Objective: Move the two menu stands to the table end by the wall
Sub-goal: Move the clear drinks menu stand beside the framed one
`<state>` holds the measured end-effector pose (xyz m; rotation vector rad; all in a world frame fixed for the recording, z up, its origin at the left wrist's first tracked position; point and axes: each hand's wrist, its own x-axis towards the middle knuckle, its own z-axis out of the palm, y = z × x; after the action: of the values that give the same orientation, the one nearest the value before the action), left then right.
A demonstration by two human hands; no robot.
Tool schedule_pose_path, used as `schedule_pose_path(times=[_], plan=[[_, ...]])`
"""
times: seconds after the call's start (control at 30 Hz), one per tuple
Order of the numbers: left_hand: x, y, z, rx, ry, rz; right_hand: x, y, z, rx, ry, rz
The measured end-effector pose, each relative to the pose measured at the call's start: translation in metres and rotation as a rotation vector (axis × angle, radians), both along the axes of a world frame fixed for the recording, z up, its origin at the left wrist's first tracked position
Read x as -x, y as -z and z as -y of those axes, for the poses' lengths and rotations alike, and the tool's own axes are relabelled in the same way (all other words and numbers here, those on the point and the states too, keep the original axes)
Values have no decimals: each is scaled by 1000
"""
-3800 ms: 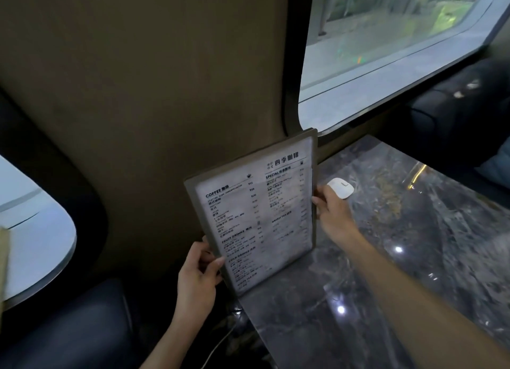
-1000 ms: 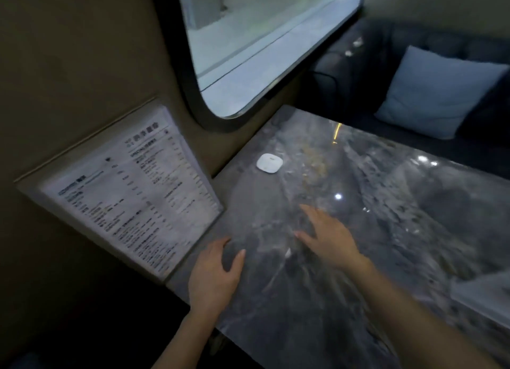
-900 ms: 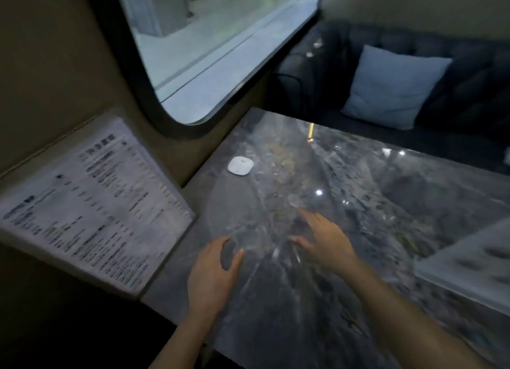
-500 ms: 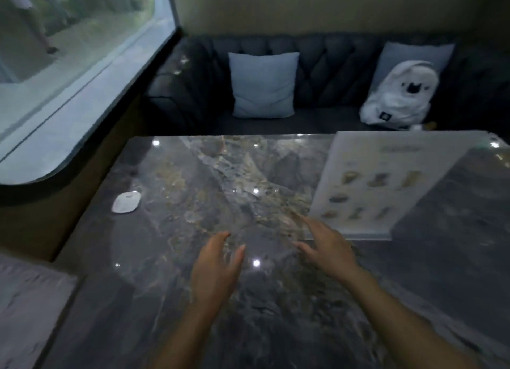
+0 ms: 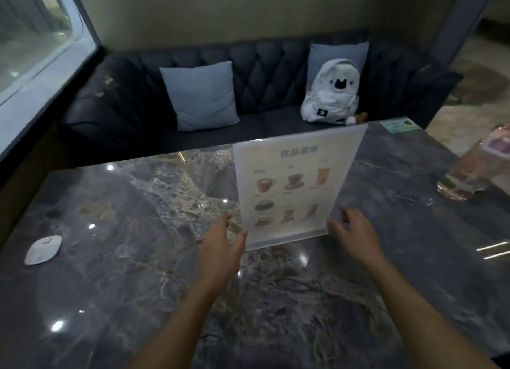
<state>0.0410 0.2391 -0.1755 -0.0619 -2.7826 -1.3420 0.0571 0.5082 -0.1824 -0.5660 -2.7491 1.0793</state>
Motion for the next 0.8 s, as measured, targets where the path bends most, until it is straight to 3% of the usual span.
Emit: schedule_pose_path(times=[0.13, 0.3, 0.8], plan=[[17, -12, -13, -14, 15, -97, 17, -4, -8, 172, 65, -56], [26, -25, -20, -46, 34, -85, 29, -6, 2, 406, -6, -147], [19, -33, 12, -186, -63, -158, 48, -15, 60, 389, 3, -199]])
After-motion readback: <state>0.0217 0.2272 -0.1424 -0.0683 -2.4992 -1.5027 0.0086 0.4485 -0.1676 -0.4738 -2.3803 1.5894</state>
